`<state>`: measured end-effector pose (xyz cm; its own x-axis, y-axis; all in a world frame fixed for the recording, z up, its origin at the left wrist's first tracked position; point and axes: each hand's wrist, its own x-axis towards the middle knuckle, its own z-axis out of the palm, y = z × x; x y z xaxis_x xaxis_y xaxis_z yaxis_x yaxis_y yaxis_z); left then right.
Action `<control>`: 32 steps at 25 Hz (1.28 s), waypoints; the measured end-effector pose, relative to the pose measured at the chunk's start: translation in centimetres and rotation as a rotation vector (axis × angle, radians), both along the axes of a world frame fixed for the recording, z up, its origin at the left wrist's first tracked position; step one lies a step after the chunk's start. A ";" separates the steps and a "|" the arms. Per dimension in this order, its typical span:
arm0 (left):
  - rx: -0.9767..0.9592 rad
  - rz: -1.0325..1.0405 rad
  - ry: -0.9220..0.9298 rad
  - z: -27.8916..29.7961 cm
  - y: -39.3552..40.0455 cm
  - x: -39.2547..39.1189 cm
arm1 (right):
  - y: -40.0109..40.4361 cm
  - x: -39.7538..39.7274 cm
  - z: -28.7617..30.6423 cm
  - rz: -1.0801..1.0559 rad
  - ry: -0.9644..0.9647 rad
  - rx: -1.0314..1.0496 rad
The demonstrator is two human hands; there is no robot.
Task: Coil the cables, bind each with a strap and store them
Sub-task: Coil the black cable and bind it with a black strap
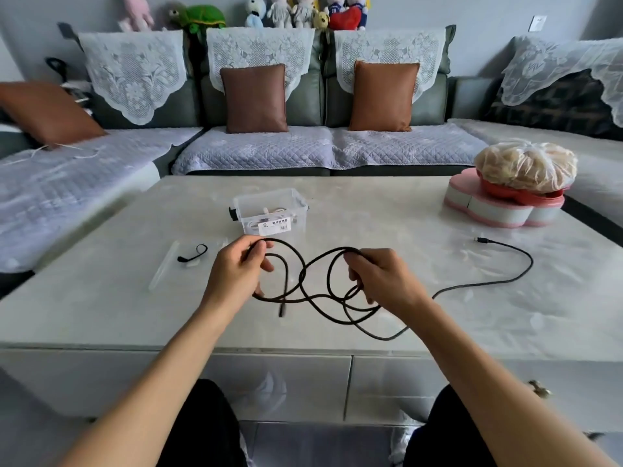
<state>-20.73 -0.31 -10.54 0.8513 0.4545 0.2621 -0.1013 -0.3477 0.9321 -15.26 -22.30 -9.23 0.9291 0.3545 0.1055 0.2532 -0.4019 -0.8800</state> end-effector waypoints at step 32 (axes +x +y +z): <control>0.615 0.006 0.115 -4.5 2.5 7.7 | 2.3 9.2 -4.5 0.127 -0.046 0.218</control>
<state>-13.07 2.23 -15.07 0.8875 0.2545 0.3841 -0.0087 -0.8242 0.5662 -6.07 -20.03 -13.70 0.8710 0.4322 0.2337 0.3316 -0.1660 -0.9287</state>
